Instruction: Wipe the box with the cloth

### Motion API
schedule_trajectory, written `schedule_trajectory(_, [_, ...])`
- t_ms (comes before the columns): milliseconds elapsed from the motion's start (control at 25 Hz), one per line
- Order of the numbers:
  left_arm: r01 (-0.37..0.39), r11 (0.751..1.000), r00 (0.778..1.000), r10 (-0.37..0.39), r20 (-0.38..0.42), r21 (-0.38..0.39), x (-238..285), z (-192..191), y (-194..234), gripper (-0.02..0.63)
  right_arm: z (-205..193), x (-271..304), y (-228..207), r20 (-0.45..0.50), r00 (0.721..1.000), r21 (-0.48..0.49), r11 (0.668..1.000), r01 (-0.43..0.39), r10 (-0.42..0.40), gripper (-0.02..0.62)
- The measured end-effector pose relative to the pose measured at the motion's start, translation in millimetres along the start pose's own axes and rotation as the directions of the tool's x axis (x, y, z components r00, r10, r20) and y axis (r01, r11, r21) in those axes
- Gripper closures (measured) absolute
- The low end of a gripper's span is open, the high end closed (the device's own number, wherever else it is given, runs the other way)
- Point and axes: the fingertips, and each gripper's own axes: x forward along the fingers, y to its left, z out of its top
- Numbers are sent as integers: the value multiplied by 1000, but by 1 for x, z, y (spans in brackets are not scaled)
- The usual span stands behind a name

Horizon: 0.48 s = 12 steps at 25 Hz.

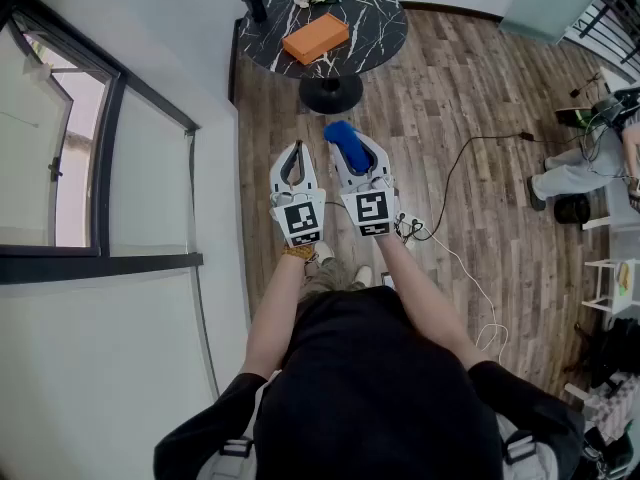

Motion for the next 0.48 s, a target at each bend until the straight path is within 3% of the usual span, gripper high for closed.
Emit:
schedule_trajectory(280, [3, 1000, 1000, -3, -21, -2, 12, -15, 16, 600, -4, 20, 19, 17, 994, -22, 994, -105, 106, 463])
schedule_trajectory(480, [39, 999, 999, -39, -30, -4, 58, -40, 41, 600, -19, 69, 12, 2, 994, -18, 994, -108, 108, 463])
